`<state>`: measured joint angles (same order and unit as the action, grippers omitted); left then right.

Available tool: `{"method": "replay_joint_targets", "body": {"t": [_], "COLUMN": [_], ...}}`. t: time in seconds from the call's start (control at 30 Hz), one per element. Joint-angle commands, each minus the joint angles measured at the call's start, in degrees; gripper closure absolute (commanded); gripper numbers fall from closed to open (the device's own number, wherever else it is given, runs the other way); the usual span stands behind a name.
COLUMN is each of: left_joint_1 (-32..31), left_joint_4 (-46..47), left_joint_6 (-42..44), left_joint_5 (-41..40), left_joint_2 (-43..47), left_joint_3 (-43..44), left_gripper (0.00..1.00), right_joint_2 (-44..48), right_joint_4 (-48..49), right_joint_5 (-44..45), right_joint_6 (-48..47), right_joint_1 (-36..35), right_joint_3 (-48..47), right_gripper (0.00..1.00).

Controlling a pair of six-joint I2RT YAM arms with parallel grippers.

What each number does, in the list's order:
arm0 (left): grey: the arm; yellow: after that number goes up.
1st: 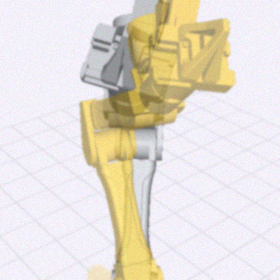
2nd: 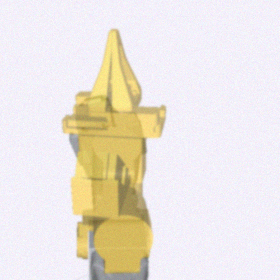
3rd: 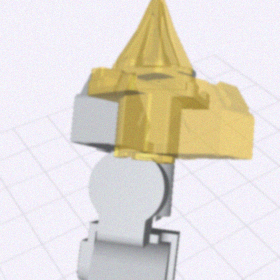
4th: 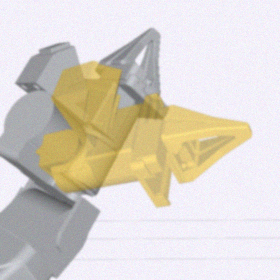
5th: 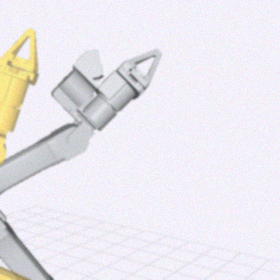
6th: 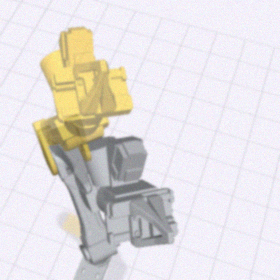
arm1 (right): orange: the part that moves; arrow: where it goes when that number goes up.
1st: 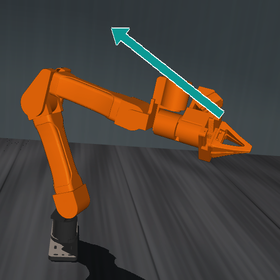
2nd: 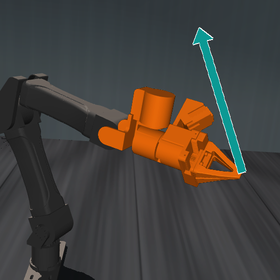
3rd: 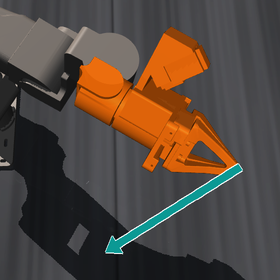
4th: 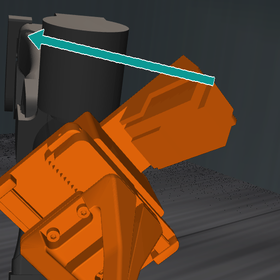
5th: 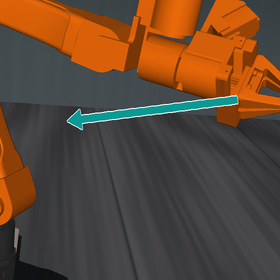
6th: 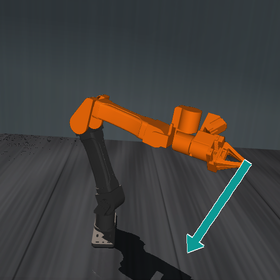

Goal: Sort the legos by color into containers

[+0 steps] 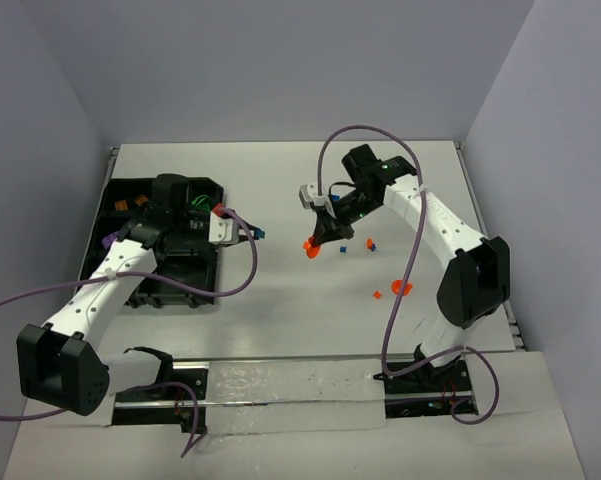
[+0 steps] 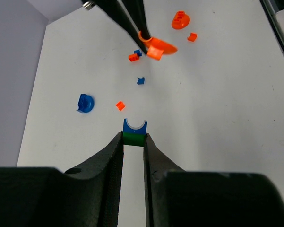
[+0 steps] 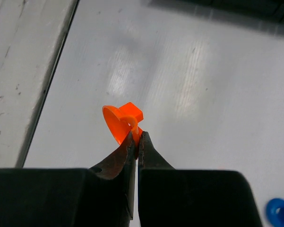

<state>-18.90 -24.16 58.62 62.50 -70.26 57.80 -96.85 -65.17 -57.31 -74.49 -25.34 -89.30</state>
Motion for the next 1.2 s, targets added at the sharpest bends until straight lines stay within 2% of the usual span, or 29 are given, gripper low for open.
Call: {"method": "replay_joint_targets", "body": {"t": [0.0, 0.23, 0.47, 0.6, 0.67, 0.8, 0.97, 1.03, 1.1, 1.17], "left_joint_1": [0.6, 0.6, 0.6, 0.6, 0.7, 0.7, 0.9, 1.0, 1.1, 1.1], "left_joint_4": [5.1, 6.2, 9.0, 10.4, 11.1, 10.9, 11.0, 10.7, 10.7, 10.9], "left_joint_6": [-0.9, -3.1, -7.8, -10.0, -10.7, -10.9, -10.9, -11.0, -11.7, -12.4], "left_joint_5": [-1.7, -4.5, -5.7, -6.5, -6.8, -7.0, -7.0, -6.5, -5.9, -5.3], "left_joint_2": [1.0, 0.1, 0.9, 1.4, 1.7, 1.7, 1.7, 1.9, 2.1, 2.2], "left_joint_3": [-1.5, -0.9, -2.4, -3.6, -4.4, -4.7, -5.0, -4.9, -4.7, -4.7], "left_gripper": [1.0, 1.0, 1.0, 1.0, 1.0, 1.0, 1.0, 1.0, 1.0, 1.0], "right_joint_2": [3.3, -9.3, -13.5, -14.6, -15.6, -16.8, -15.7, -12.4, -8.4, -4.0], "right_joint_4": [0.9, 1.2, 10.4, 12.6, 12.9, 12.9, 11.8, 11.1, 11.7, 15.1], "right_joint_5": [4.6, 19.3, 28.1, 29.3, 30.4, 32.1, 30.3, 25.4, 17.0, 9.3], "right_joint_6": [0.9, 13.5, 24.4, 26.0, 26.6, 26.9, 26.6, 26.8, 27.9, 33.2], "right_joint_1": [0.9, 1.6, 1.5, 1.6, 1.5, 1.5, 1.6, 1.9, 2.3, 2.0], "right_joint_3": [6.4, 2.7, 4.7, 5.3, 5.4, 5.4, 4.0, 2.3, -0.6, -3.5], "right_gripper": [1.0, 1.0, 0.97, 0.87, 0.72, 0.63, 0.54, 0.52, 0.45, 0.4]}}
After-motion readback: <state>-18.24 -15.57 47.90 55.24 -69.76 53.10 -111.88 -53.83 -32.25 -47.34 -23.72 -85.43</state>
